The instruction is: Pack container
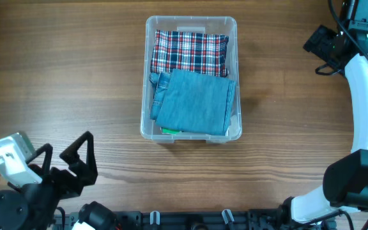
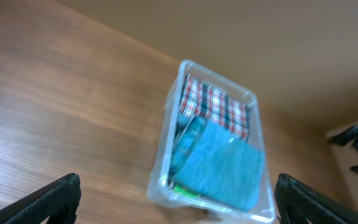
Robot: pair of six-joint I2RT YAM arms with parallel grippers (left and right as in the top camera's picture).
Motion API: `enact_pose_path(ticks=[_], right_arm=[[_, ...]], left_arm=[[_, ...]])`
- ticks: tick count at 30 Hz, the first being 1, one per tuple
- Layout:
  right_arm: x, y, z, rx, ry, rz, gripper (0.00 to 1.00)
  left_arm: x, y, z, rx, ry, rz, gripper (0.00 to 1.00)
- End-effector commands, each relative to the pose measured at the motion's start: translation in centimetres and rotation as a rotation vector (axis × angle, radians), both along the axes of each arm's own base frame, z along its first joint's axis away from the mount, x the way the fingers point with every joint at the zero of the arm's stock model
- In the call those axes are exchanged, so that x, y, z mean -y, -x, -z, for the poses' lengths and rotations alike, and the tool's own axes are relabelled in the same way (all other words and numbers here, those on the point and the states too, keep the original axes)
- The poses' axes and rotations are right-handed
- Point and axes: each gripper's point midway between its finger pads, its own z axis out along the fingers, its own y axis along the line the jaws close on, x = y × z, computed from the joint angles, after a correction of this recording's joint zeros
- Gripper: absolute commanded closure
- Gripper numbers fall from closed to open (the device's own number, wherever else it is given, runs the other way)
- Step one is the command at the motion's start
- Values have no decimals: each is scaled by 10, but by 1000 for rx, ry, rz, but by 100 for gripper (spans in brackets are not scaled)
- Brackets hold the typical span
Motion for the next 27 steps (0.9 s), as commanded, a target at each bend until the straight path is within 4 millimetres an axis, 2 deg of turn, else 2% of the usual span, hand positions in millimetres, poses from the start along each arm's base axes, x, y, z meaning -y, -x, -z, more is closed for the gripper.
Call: enact_pose_path(ticks=[1, 6, 14, 20, 27], right_arm=[[4, 0, 4, -7, 8, 21, 0], [4, 0, 4, -7, 8, 21, 0], [4, 0, 4, -7, 8, 21, 0], [4, 0, 4, -7, 8, 21, 0], [4, 0, 4, -7, 8, 21, 0]], left_arm=[[0, 3, 2, -8, -16, 15, 0], [-4, 3, 12, -34, -31, -12, 0], [-17, 10, 43, -50, -14, -98, 0], [7, 6, 32, 183, -176, 131, 0], [7, -10, 49, 290, -167, 92, 0]])
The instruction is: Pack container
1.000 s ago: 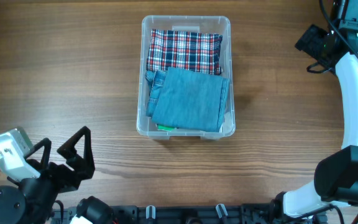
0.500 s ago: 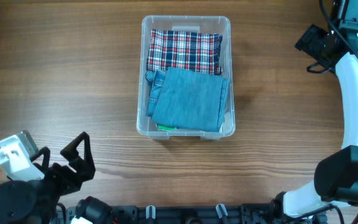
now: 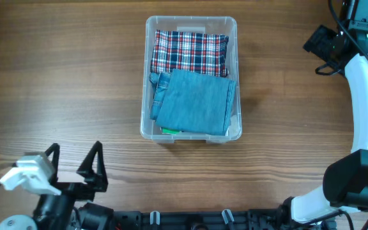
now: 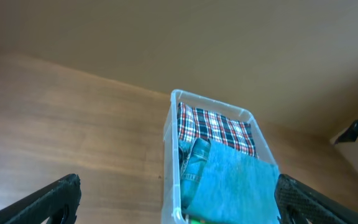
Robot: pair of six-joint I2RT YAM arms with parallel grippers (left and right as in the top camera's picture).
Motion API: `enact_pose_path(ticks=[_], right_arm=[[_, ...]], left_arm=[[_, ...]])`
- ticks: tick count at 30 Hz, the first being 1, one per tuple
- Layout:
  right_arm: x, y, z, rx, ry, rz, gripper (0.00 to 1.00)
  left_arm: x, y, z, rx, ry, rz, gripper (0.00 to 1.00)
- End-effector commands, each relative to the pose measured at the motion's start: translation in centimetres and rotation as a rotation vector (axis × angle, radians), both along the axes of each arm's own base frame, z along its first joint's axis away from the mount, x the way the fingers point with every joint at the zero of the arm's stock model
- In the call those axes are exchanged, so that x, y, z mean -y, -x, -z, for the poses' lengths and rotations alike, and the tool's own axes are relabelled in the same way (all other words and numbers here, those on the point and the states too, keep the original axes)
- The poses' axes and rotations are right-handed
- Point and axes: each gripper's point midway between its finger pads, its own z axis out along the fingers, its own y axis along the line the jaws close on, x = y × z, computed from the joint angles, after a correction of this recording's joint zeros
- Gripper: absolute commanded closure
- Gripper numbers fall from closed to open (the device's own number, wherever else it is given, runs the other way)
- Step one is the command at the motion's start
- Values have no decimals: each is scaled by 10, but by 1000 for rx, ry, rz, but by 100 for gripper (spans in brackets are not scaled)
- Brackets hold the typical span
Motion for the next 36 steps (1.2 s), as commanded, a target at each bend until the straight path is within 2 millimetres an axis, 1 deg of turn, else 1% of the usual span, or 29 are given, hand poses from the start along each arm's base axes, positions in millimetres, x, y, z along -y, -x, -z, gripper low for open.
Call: enact_pose_path(ticks=[1, 5, 7, 8, 15, 24, 30, 36], right_arm=[[4, 0, 4, -7, 8, 21, 0], [4, 0, 4, -7, 8, 21, 0], [4, 0, 4, -7, 8, 21, 0], [4, 0, 4, -8, 8, 21, 0], [4, 0, 4, -7, 8, 21, 0], [4, 0, 4, -7, 8, 21, 0], [4, 0, 4, -7, 8, 21, 0], [4, 0, 4, -7, 8, 21, 0]], left_arm=[[4, -9, 18, 30, -53, 20, 0], [8, -24, 30, 59, -72, 22, 0], [19, -29, 33, 98, -153, 93, 0], [28, -35, 39, 136, -205, 143, 0], [24, -47, 59, 155, -202, 113, 0], [19, -48, 73, 230, -194, 81, 0], [16, -56, 81, 240, -201, 64, 0], [13, -71, 95, 280, -210, 39, 0]])
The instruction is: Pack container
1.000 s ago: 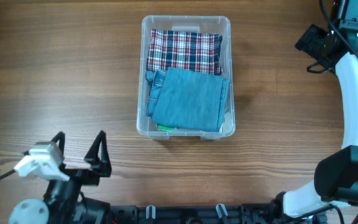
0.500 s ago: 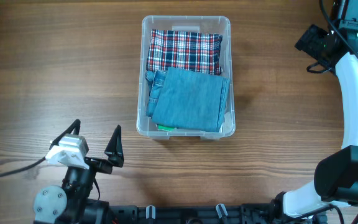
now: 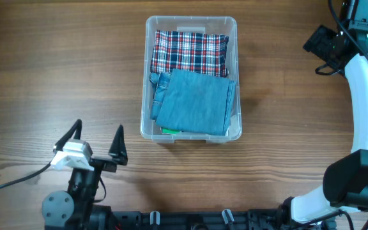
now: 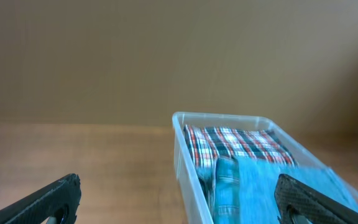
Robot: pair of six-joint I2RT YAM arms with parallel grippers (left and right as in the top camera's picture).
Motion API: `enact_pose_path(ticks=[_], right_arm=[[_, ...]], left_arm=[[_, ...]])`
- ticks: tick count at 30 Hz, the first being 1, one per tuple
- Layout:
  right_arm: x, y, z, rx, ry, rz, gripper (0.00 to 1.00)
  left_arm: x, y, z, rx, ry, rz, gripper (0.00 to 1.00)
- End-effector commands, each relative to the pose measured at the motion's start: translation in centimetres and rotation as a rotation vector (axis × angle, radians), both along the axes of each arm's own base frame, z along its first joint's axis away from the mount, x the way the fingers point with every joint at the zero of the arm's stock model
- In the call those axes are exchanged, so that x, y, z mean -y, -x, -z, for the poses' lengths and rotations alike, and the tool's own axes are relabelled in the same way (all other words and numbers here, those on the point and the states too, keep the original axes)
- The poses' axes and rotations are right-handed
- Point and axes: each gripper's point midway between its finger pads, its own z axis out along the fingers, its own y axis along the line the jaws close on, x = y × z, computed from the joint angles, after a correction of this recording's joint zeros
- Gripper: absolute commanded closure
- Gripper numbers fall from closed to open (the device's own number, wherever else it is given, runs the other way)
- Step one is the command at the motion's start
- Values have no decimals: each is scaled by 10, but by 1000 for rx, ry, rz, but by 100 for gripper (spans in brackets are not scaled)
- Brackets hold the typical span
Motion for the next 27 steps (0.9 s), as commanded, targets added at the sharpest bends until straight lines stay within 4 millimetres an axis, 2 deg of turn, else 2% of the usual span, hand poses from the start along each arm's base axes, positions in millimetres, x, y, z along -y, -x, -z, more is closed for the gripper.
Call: enact_pose_path(ticks=[1, 14, 23, 27], right_arm=[[4, 0, 4, -7, 8, 21, 0], [4, 0, 4, -7, 8, 21, 0], [4, 0, 4, -7, 8, 21, 0], [4, 0, 4, -7, 8, 21, 0]], left_arm=[[-2, -11, 20, 14, -24, -11, 0], [-5, -30, 63, 47, -20, -40, 0], [-9, -30, 64, 46, -44, -64, 0], [-17, -32, 75, 1, -49, -94, 0]])
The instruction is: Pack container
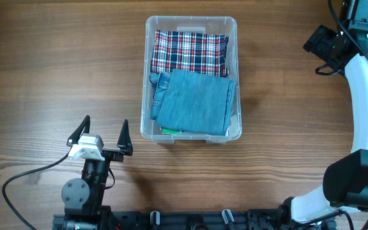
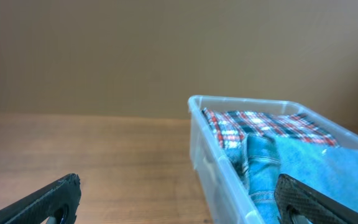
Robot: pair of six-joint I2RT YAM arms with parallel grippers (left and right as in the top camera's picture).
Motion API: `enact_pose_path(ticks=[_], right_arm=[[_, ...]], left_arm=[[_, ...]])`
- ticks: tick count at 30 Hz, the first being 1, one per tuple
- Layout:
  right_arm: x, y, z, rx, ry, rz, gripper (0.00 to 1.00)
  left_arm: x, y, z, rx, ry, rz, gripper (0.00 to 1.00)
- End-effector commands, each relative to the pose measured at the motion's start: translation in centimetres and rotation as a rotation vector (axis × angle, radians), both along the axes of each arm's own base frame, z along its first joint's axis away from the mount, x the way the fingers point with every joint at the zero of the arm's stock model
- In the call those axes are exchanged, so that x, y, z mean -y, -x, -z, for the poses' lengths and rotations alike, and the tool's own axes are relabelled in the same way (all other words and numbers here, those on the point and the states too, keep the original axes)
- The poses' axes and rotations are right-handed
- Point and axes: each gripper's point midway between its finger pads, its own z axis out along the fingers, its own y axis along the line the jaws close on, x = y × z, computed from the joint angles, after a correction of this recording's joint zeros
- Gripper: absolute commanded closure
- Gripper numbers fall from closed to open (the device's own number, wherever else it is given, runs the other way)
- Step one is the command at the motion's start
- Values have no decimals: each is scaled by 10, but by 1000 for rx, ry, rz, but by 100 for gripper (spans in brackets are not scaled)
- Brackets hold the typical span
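Note:
A clear plastic container (image 1: pixel 147 76) stands mid-table, seen low and close in the left wrist view as the container (image 2: pixel 207 146). Inside lie a folded plaid cloth (image 1: pixel 190 51) at the far end and folded blue jeans (image 1: pixel 195 102) over the near part; a bit of green (image 1: pixel 169 131) shows under the jeans. My left gripper (image 1: pixel 103 130) is open and empty, near the front edge just left of the container's near corner, its fingertips (image 2: pixel 58 196) wide apart. The right arm (image 1: pixel 363 96) curves along the right edge; its gripper is out of view.
Bare wooden tabletop (image 1: pixel 56 70) surrounds the container on the left and right. A cable (image 1: pixel 30 176) trails from the left arm's base at the front edge. The right arm's black head (image 1: pixel 328 45) sits at the far right corner.
My left gripper has moved a little right and toward the container, still open. The wrist view now sits lower and closer to the container's near-left corner. Container and clothes are unchanged.
The left gripper was open at the front left corner of the table, looking down on the packed container. It then stood further right along the front edge, and further right again. Now it is low beside the container's near-left corner. The right arm never moved.

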Motion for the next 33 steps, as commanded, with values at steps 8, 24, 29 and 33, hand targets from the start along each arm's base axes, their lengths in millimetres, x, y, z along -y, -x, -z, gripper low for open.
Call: enact_pose_path(ticks=[8, 24, 29, 33], right_arm=[[4, 0, 4, -7, 8, 21, 0], [4, 0, 4, -7, 8, 21, 0], [4, 0, 4, -7, 8, 21, 0], [4, 0, 4, -7, 8, 21, 0]], left_arm=[[-26, -1, 24, -93, -27, -119, 0], [-24, -1, 4, -12, -21, -111, 0], [-24, -1, -1, 11, -19, -111, 0], [-24, -1, 3, -9, -20, -111, 0]])
